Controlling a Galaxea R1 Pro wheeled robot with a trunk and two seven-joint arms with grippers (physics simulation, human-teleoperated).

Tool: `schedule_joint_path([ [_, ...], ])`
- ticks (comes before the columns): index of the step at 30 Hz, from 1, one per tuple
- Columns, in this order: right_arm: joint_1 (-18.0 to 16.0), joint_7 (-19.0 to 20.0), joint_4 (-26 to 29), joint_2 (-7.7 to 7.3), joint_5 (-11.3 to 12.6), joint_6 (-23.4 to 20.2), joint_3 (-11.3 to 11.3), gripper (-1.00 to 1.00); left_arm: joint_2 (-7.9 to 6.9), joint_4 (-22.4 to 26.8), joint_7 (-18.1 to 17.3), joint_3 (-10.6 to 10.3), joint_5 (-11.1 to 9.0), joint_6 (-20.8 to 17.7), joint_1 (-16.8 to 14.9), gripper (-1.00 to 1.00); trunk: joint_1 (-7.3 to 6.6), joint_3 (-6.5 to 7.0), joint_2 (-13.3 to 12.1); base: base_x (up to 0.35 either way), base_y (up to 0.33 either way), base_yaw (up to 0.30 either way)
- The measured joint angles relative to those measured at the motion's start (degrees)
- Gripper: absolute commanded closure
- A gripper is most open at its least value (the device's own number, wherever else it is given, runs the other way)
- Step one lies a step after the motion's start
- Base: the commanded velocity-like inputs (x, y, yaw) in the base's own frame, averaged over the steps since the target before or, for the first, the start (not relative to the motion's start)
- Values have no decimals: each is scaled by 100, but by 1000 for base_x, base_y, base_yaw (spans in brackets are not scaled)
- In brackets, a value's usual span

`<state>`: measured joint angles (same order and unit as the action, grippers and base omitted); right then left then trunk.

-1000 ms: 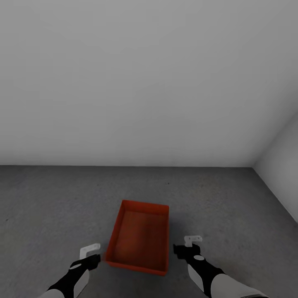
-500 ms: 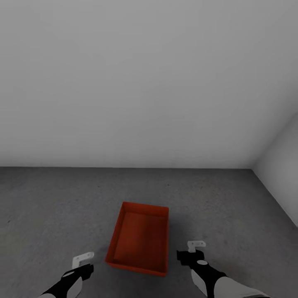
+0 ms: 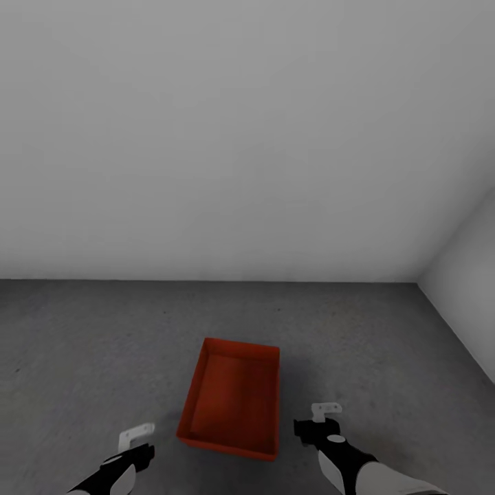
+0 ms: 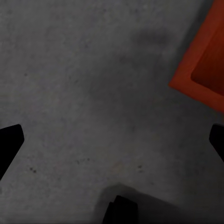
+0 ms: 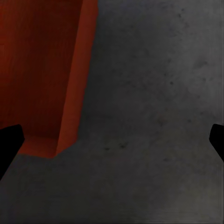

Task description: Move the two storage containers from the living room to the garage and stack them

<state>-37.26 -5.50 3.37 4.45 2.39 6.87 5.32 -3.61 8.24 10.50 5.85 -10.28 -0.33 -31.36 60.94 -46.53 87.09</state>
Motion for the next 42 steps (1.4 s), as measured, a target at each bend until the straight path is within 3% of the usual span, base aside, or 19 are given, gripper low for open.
schedule_joint_path([
  [20,6,2,-277,0,-6,0,2,-100,-38,-107,2,-22,-18,17,0,-100,-439,359,-802,0,0,0],
  [22,89,3,-403,-64,-11,-20,26,-100,-38,-107,2,-20,-18,17,0,-100,-483,395,-883,0,0,0],
  [23,194,8,-438,-167,-16,-34,36,-100,-39,-106,2,-18,-18,17,0,-100,-505,413,-923,0,0,0],
  [24,437,39,-459,-380,-23,-35,42,-100,-42,-106,2,-20,-19,13,1,-100,-527,430,-963,0,0,0],
  [26,524,40,-465,-477,-35,-36,58,-100,-40,-110,2,-23,-19,11,0,-100,-571,467,-1043,0,0,0],
  [38,638,29,-501,-532,-17,-103,60,-100,-44,-536,-22,-38,-49,17,1,-100,-835,682,-1525,0,0,0],
  [42,909,27,-503,-540,-15,-102,59,-100,-41,-757,-29,-44,-57,12,13,-100,-923,754,-1685,0,0,0],
])
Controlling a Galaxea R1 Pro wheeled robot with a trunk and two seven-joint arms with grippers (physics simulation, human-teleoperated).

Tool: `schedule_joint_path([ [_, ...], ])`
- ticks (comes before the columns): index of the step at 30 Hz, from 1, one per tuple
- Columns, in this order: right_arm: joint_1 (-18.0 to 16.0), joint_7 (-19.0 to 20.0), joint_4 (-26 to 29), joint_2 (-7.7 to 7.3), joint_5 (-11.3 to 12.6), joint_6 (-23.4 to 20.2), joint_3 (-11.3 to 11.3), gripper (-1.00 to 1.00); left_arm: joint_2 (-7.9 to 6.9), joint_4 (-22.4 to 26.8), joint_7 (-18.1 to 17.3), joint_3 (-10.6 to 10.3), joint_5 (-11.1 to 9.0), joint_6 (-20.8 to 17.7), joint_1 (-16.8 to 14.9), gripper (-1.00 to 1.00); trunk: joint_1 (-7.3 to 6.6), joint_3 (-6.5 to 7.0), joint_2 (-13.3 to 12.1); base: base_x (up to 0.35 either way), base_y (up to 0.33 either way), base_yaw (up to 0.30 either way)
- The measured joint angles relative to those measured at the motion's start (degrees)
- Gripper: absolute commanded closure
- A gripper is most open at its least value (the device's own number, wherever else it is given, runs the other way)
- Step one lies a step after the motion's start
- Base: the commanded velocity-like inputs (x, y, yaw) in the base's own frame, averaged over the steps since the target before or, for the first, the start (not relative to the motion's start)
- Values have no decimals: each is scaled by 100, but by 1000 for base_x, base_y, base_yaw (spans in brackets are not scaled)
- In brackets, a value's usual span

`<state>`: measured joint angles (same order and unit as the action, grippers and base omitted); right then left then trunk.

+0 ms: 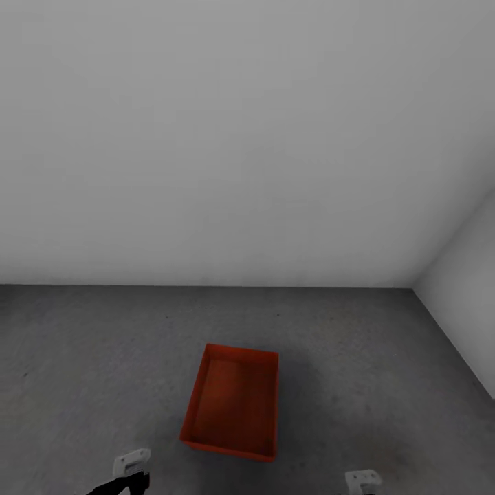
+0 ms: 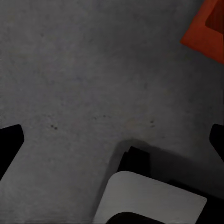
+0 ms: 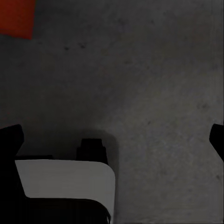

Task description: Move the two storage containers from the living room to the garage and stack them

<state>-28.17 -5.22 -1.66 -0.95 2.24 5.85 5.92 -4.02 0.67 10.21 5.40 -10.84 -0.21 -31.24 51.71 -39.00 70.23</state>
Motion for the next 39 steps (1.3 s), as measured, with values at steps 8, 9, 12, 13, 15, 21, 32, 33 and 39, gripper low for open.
schedule_joint_path([
  [8,493,12,-1,-55,-6,4,1,-100,30,-67,-61,-4,-12,-51,173,-100,-176,144,-321,0,0,0],
  [9,529,17,-2,-55,-7,2,0,-100,34,-70,-62,-3,-14,-55,182,-100,-198,162,-361,0,0,0],
  [12,800,25,-1,-56,-8,1,2,-100,75,-69,-82,-3,-16,-70,311,-100,-264,216,-482,0,0,0],
  [13,817,26,-1,-56,-8,1,2,-100,77,-68,-96,-2,-16,-64,367,-100,-286,233,-522,0,0,0],
  [15,839,24,-1,-50,-9,0,3,-100,77,-68,-122,-3,-14,-28,519,-100,-330,270,-602,0,0,0],
  [21,846,2,-1,-32,-2,2,0,-100,79,-67,-125,-4,-13,-3,576,-100,-352,288,-643,0,0,0],
  [32,846,7,-1,13,30,6,-5,-100,159,-68,-124,2,-13,9,585,-100,-349,288,-644,-180,0,0],
  [33,846,8,-1,13,30,5,-5,-100,163,-69,-123,2,-13,8,587,-100,-349,288,-644,-332,0,0],
  [39,846,4,-1,22,23,0,-5,-100,218,-68,-124,6,-13,6,746,-100,-349,288,-644,-338,0,0],
])
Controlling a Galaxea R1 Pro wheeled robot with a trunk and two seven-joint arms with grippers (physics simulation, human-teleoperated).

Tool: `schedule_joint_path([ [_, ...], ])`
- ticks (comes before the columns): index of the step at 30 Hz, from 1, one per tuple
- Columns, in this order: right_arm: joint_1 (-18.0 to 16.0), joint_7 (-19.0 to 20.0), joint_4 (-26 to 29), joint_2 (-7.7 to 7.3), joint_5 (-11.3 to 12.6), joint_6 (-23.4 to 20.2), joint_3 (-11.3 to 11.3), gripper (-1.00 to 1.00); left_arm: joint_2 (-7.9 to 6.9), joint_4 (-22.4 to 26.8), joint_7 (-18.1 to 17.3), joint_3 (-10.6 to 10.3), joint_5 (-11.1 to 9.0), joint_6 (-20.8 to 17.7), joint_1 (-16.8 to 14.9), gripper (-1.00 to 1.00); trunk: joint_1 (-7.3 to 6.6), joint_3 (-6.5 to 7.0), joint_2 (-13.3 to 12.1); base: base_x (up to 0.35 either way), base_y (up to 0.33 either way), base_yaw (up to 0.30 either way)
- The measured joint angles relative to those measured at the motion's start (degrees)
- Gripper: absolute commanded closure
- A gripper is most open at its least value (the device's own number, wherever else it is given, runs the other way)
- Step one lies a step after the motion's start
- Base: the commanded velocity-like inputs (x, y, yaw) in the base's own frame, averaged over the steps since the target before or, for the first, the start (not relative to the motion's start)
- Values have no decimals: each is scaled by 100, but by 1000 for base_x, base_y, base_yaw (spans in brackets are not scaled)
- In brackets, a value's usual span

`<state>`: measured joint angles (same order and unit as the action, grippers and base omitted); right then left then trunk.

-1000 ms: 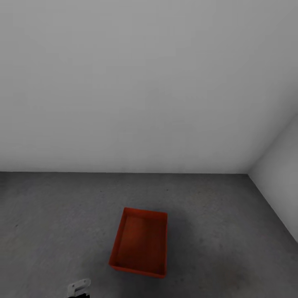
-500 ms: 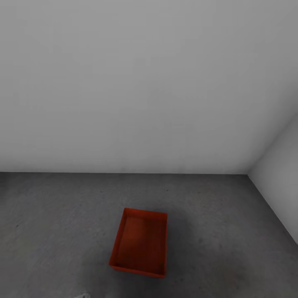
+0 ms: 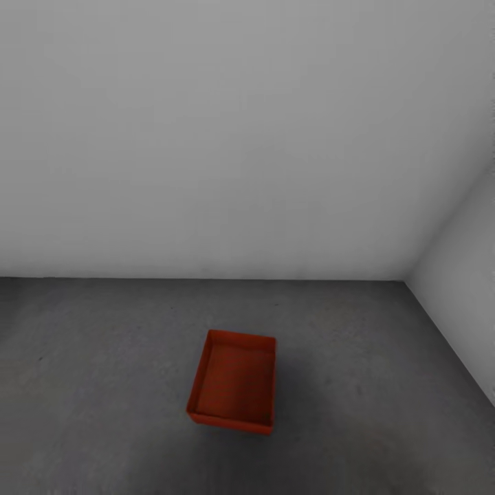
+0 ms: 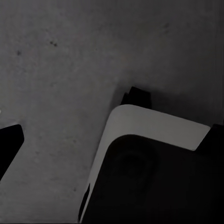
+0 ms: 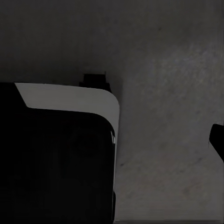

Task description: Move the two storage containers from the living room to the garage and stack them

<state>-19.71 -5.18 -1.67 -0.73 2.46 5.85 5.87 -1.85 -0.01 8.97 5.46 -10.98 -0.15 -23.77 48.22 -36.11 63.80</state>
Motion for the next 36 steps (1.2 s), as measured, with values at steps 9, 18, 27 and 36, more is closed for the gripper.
schedule_joint_path([
  [9,0,4,0,14,-7,0,0,-100,-1,1,-9,-3,1,1,264,-100,0,0,0,-343,0,0],
  [18,0,4,0,30,-13,0,0,-100,7,1,-9,-3,9,6,334,-100,0,0,0,-344,0,0],
  [27,0,5,0,38,-17,-6,0,-100,8,1,-8,-9,26,8,341,-100,0,0,0,-337,49,0],
  [36,12,9,-7,31,22,3,-15,-100,19,1,-8,-6,30,9,341,-100,-3,29,0,-175,17,27],
])
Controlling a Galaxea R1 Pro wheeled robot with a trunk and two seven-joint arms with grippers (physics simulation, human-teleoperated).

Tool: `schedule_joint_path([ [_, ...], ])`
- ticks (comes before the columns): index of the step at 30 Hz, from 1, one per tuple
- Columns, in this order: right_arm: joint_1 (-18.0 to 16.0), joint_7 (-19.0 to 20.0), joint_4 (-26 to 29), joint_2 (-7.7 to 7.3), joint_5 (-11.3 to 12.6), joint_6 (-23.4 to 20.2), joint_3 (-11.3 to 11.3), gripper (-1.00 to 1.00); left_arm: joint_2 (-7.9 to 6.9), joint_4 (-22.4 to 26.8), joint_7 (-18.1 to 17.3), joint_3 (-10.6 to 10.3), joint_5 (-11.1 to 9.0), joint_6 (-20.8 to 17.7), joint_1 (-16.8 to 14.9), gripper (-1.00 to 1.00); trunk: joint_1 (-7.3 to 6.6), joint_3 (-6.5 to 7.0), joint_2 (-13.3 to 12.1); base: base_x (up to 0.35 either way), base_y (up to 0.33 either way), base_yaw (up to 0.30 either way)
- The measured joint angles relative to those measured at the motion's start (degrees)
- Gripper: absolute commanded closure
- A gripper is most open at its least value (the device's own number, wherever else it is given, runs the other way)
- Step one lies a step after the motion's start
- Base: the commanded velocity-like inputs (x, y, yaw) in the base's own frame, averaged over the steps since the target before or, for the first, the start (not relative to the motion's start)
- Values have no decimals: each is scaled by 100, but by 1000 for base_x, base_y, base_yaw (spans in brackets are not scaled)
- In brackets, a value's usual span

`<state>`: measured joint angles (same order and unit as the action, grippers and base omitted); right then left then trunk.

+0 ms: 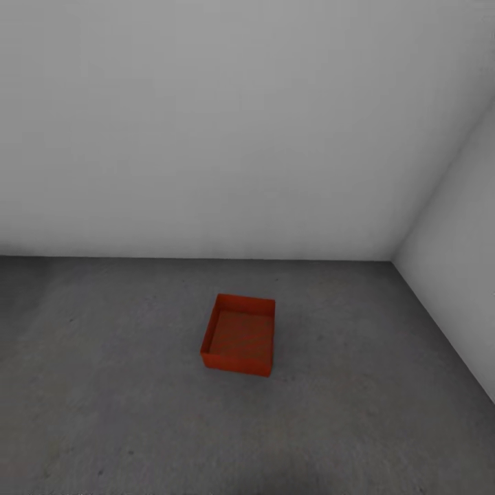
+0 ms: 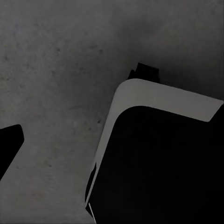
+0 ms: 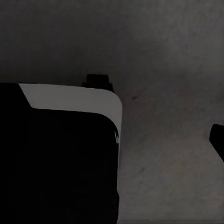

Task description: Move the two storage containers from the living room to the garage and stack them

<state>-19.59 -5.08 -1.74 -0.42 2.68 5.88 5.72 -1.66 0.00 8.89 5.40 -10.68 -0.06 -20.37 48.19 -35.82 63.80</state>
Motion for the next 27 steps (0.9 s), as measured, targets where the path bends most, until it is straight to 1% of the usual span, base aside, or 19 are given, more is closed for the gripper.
schedule_joint_path([
  [27,41,-5,-1,-4,10,-1,-3,-100,-18,0,-7,5,5,14,0,-100,0,238,0,-2,0,1],
])
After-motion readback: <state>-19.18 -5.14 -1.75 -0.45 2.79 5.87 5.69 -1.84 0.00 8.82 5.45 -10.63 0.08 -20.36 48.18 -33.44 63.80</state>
